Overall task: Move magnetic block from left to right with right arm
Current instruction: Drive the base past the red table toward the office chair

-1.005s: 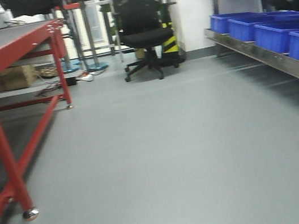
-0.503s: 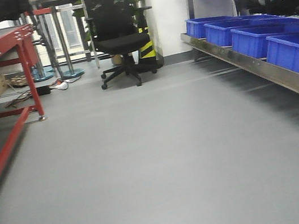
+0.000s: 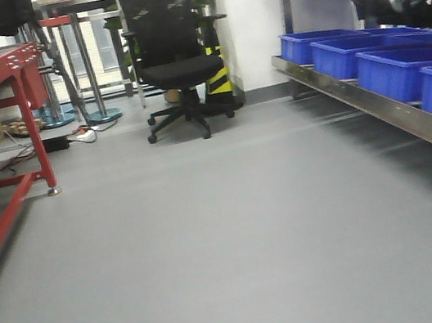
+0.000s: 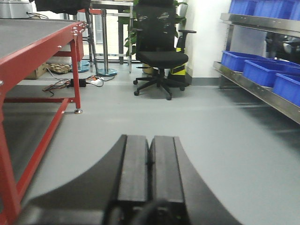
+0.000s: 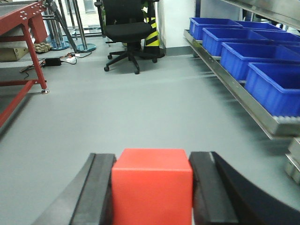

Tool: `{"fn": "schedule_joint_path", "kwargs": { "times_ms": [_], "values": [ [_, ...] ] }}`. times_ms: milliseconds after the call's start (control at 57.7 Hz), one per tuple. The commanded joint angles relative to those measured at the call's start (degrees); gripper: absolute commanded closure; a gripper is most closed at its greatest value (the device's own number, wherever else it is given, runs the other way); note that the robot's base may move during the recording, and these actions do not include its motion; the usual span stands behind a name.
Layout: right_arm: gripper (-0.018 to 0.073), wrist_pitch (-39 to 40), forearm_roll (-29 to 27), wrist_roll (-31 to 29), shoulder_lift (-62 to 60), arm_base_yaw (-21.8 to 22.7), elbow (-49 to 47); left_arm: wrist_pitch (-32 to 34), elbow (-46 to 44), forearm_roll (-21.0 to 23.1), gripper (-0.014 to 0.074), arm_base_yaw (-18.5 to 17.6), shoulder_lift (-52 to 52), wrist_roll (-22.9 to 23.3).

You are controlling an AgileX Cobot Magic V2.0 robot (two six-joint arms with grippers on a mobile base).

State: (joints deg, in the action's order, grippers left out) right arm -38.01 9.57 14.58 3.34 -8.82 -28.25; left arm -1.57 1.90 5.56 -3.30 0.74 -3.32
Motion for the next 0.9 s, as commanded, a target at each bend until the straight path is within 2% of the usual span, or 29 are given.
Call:
{"fn": "schedule_joint_path", "kwargs": {
  "times_ms": [0, 884],
  "values": [
    [0.0326, 4.88, 0.81, -0.38, 1.11, 0.00, -1.53, 4.72, 0.44, 0.27, 0.0722, -0.08, 0.38, 0.34],
    [0.0326, 4.88, 0.81, -0.38, 1.11, 0.00, -1.53, 4.72, 0.44, 0.27, 0.0722, -0.08, 0.38, 0.34]
  ]
}}
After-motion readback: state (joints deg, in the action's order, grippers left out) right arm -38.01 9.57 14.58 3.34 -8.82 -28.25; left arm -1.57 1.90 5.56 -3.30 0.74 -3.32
